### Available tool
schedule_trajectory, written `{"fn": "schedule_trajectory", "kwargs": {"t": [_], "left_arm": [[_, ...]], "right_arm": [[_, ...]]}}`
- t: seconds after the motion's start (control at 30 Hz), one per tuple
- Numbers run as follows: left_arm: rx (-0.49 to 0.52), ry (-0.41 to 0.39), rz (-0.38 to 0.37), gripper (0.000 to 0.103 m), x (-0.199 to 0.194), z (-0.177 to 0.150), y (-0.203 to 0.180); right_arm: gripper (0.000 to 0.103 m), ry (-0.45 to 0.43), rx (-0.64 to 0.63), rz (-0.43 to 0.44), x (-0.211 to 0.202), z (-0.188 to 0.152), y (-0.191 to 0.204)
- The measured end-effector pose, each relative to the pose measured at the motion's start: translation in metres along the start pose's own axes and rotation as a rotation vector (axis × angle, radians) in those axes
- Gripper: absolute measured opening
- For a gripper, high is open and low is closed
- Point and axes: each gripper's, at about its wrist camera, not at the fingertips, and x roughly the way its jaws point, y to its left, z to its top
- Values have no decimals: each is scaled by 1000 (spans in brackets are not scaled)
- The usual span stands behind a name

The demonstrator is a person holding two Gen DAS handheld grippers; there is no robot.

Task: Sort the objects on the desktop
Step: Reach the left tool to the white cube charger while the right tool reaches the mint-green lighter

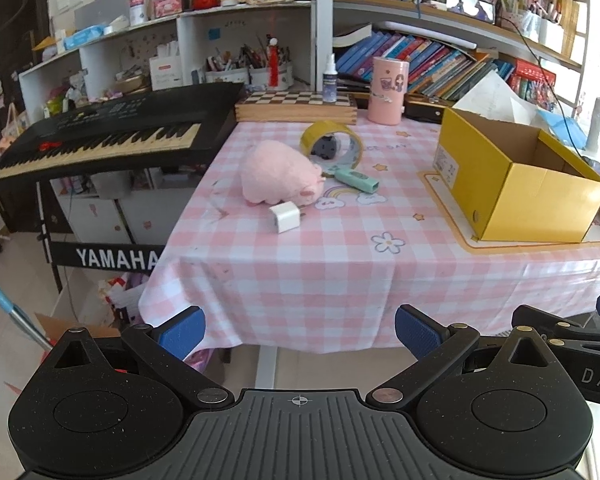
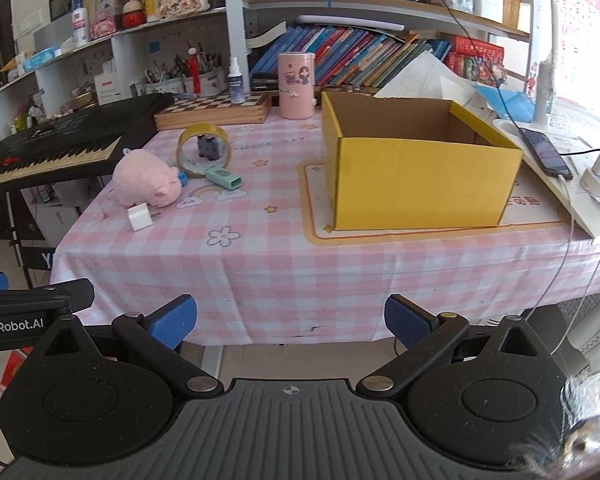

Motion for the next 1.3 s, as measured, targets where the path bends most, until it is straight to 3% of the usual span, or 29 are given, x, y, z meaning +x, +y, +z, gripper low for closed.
{"fn": "schedule_trajectory", "kwargs": {"t": [0.7,0.83,1.0,1.1,1.3], "left_arm": [[-69,11,64,102,16,7,28],[-74,18,71,101,29,14,30],[-83,23,77,100,48,28,30],[-91,45,70,97,63,35,29],[-117,68,78,91,93,52,27]], "right_arm": [[99,40,-73,98,38,20,29],[85,50,-80,107,57,30,30],[61,67,-109,122,84,49,32],[53,87,-121,129,102,60,31],[51,111,-155,157,138,82,31]]}}
